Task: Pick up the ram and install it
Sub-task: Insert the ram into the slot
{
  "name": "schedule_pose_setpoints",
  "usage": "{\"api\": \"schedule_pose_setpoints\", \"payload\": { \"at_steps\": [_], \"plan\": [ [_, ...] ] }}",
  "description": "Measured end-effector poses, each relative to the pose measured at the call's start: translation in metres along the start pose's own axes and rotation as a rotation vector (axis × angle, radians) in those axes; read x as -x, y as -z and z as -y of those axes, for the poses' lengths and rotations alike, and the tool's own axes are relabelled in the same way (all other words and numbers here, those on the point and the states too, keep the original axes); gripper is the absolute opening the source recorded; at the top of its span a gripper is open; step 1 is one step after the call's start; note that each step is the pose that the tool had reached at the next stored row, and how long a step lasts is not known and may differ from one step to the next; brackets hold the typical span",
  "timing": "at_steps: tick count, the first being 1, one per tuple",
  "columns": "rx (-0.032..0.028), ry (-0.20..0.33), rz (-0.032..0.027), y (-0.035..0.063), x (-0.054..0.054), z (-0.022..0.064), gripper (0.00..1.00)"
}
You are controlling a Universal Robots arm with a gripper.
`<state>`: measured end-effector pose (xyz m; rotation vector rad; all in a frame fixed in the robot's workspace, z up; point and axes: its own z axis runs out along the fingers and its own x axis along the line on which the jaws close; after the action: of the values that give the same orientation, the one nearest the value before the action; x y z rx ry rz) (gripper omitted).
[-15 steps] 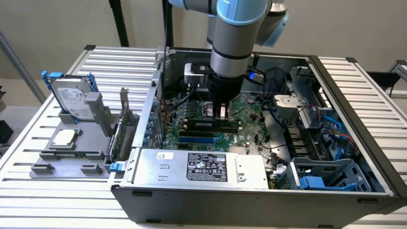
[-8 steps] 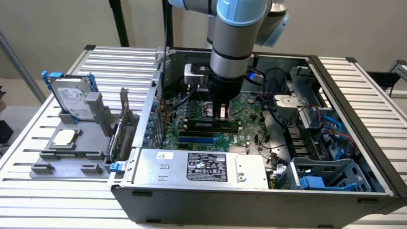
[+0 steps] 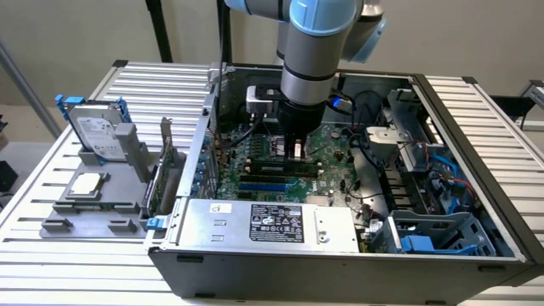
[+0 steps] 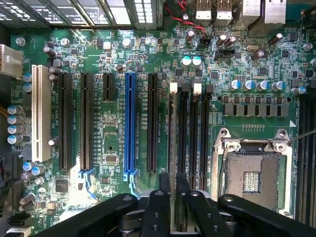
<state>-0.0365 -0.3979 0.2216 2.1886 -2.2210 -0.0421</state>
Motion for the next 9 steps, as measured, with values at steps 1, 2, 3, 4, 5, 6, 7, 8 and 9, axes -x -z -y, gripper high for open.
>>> {"api": "schedule_pose_setpoints", "payload": {
  "at_steps": [1, 2, 3, 4, 5, 6, 7, 8, 9],
  "plan": [
    [0.0002, 0.000, 0.0002, 0.0014, 0.000, -0.0001, 0.22],
    [0.0006, 0.000, 0.0001, 0.0035, 0.000, -0.0002, 0.22],
    [0.0010, 0.000, -0.0002, 0.0065, 0.000, -0.0003, 0.22],
    [0.0011, 0.000, -0.0002, 0.0101, 0.000, -0.0004, 0.22],
    [0.0011, 0.000, 0.0000, 0.0134, 0.000, -0.0009, 0.22],
    [0.0012, 0.000, -0.0001, 0.0166, 0.000, -0.0017, 0.22],
    [0.0012, 0.000, 0.0000, 0.0189, 0.000, -0.0026, 0.22],
    [0.0011, 0.000, -0.0001, 0.0206, 0.000, -0.0036, 0.22],
    [0.0011, 0.000, 0.0000, 0.0218, 0.000, -0.0044, 0.19]
  ]
}}
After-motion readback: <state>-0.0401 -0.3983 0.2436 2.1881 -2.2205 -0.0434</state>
